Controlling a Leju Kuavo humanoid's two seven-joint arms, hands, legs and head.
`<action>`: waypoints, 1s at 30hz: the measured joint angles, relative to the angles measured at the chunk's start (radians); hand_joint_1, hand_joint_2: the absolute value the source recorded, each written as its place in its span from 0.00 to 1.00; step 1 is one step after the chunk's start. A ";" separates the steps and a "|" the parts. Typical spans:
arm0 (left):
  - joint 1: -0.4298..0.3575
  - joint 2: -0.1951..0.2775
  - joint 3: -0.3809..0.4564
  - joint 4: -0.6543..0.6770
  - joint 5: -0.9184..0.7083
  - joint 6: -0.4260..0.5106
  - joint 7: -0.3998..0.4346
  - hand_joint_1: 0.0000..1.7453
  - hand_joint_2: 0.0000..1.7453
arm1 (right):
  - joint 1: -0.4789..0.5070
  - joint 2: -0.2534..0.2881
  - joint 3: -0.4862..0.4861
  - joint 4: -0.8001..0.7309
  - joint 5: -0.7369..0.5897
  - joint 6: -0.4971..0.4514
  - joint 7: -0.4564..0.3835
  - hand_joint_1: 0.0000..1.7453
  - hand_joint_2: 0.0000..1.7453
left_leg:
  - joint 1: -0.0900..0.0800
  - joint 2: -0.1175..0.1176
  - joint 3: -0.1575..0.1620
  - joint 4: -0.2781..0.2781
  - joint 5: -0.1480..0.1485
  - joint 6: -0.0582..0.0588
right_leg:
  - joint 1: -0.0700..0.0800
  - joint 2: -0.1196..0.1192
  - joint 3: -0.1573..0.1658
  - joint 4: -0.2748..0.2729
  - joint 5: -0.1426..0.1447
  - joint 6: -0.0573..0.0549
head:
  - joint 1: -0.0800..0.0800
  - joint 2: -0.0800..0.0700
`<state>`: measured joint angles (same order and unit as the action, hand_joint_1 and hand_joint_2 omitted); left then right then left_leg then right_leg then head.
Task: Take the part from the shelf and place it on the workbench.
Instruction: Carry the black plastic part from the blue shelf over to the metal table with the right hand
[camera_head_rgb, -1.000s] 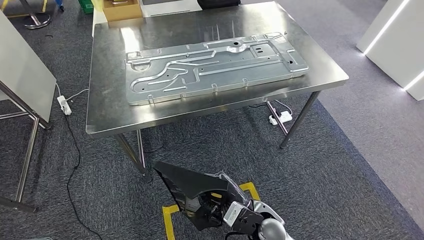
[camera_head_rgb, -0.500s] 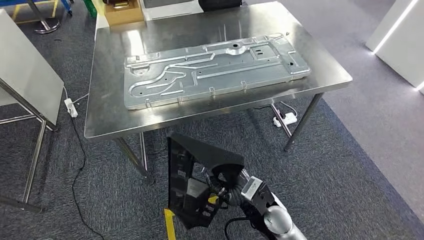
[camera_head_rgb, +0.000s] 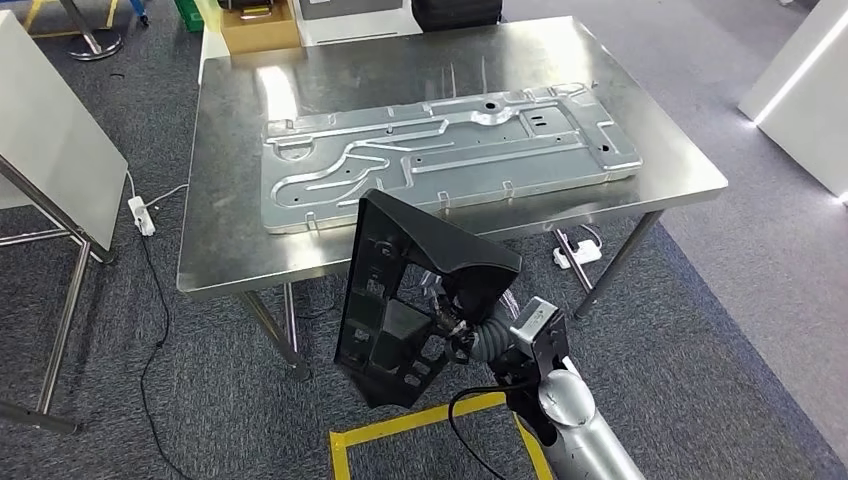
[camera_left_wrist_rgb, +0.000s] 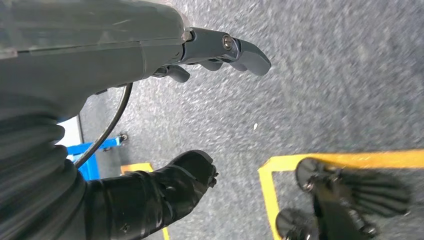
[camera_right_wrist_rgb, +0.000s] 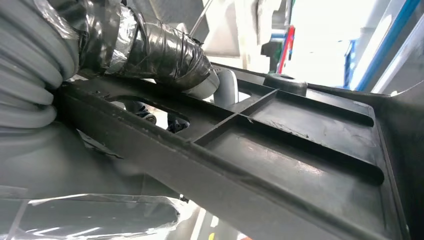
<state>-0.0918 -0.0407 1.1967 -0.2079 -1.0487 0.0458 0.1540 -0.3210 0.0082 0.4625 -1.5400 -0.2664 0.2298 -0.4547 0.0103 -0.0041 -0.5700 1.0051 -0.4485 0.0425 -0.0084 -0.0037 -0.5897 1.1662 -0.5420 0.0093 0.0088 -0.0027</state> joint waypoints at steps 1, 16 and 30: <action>-0.001 0.000 0.000 0.000 0.000 0.000 0.000 0.00 1.00 | -0.003 0.000 -0.002 0.000 -0.002 0.001 0.000 0.99 1.00 | 0.000 -0.001 0.006 0.000 -0.006 0.003 | 0.000 0.000 -0.045 0.063 -0.024 0.002 | 0.000 0.000; -0.006 -0.001 -0.001 0.000 -0.013 -0.002 0.003 0.00 1.00 | -0.072 0.009 -0.033 0.006 -0.047 0.006 0.027 0.99 1.00 | -0.003 -0.011 0.099 0.017 -0.084 -0.041 | 0.000 0.011 -0.056 -0.130 0.132 -0.031 | 0.001 0.000; -0.007 0.004 -0.022 0.000 -0.045 -0.005 0.027 0.00 1.00 | -0.374 0.057 -0.111 0.097 -0.163 -0.047 0.153 0.99 1.00 | -0.012 -0.004 -0.071 0.019 0.047 -0.015 | 0.012 0.018 0.042 -0.112 0.016 -0.024 | 0.002 0.000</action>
<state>-0.0987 -0.0370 1.1745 -0.2079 -1.0936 0.0412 0.1810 -0.6954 0.0648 0.3516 -1.4432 -0.4291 0.1826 -0.3018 -0.0021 -0.0079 -0.6406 1.0246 -0.4018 0.0277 0.0034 0.0142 -0.5478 1.0547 -0.5257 -0.0152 0.0104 -0.0027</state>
